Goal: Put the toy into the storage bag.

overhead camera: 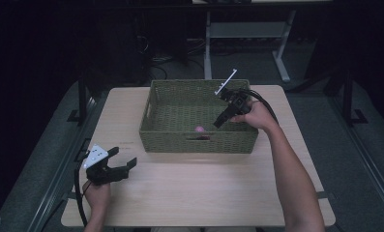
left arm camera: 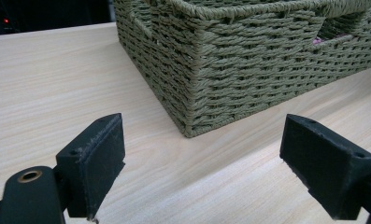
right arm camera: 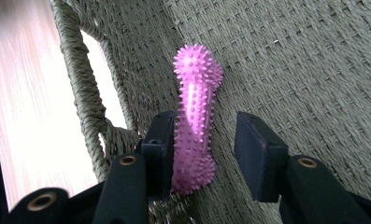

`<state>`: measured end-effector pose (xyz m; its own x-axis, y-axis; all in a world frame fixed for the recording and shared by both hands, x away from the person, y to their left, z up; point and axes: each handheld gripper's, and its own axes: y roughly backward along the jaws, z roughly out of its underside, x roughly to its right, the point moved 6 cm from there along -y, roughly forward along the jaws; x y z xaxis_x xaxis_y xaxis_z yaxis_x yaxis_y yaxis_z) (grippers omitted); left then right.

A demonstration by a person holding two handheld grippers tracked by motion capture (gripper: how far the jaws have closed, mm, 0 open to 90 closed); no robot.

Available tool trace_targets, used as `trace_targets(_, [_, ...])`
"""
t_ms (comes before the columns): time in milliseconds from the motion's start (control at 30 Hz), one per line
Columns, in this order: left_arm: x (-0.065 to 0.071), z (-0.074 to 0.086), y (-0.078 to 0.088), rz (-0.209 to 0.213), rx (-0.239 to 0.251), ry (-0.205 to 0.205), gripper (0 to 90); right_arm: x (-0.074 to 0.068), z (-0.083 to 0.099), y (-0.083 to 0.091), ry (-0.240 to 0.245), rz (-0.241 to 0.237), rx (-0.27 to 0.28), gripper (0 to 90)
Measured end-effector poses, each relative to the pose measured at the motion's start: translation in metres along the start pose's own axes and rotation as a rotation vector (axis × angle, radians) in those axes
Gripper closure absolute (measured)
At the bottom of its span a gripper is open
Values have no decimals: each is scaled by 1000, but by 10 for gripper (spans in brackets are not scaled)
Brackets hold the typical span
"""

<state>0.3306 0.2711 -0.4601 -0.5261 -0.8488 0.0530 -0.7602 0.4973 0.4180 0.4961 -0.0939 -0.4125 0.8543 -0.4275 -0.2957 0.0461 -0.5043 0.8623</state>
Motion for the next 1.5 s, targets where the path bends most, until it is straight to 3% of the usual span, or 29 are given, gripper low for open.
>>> trace_targets(700, [2, 0, -1, 5, -5, -8, 136, -7, 10, 27, -14, 50, 58, 472])
trace_targets(1500, [3, 0, -1, 4, -4, -10, 136, -32, 22, 53, 17, 74, 97, 428])
